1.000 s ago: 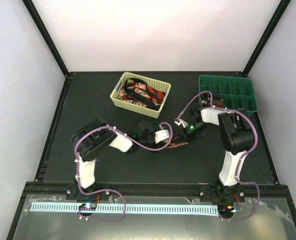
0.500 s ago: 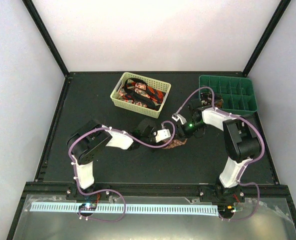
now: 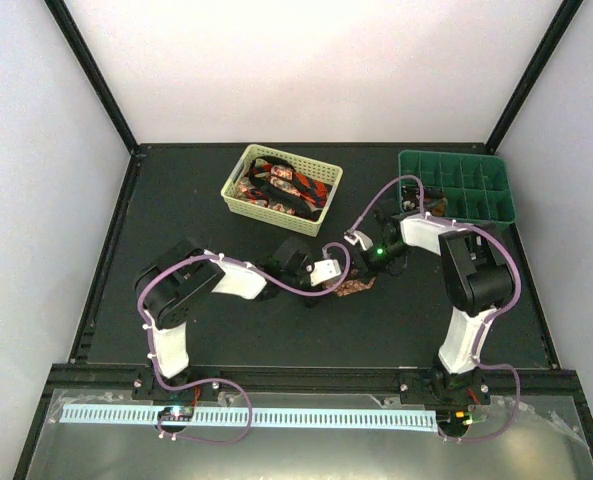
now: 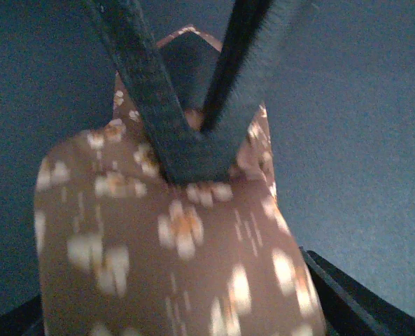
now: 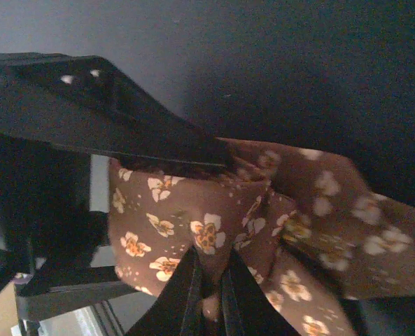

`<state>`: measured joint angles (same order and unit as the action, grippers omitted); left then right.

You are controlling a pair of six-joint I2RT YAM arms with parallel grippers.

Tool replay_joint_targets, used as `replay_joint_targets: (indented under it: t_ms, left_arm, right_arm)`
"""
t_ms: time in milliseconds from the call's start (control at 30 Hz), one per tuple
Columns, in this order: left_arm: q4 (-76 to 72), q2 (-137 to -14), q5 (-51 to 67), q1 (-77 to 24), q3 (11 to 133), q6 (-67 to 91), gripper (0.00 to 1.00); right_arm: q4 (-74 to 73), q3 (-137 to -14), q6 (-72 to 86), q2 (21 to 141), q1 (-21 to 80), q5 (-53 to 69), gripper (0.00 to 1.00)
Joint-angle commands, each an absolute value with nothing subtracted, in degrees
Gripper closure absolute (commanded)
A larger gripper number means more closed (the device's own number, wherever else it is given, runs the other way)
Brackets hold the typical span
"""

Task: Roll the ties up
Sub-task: Roll the tie at the center of the board.

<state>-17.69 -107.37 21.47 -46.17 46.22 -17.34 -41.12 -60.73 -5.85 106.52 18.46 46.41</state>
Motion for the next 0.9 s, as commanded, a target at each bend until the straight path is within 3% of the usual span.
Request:
replay_joint_targets:
  t_ms: [0,300,633,733,867]
  left_arm:
    - [-19.89,-106.28,23.95,-44.92,42.99,-16.41,0.29]
    - [-32.22,-109.04,27.95,-45.24,43.93,-15.33,0.2]
    - [-37.82,-115.73,29.08,-46.26,48.17,-13.61,0.24]
    - [-37.68,-116.53,28.74,-46.62,48.97,-13.13,0.3]
    - [-34.56,-116.45,26.93,-46.67,49.75,-12.9,0.49]
  right_arm:
    - [-40.88,-59.35,-5.77,109.34,17.25,37.87,0.99]
    - [-41.62,-59.44,-4.33,111.18,15.91,33.23,0.98]
    - [-40.82,-59.19,-4.08,111.83,15.86,32.9,0.98]
    - [-40.78,-59.07,-4.18,111.92,15.81,33.53,0.98]
    - [-40.61,-58.97,-4.5,110.99,15.81,34.41,0.98]
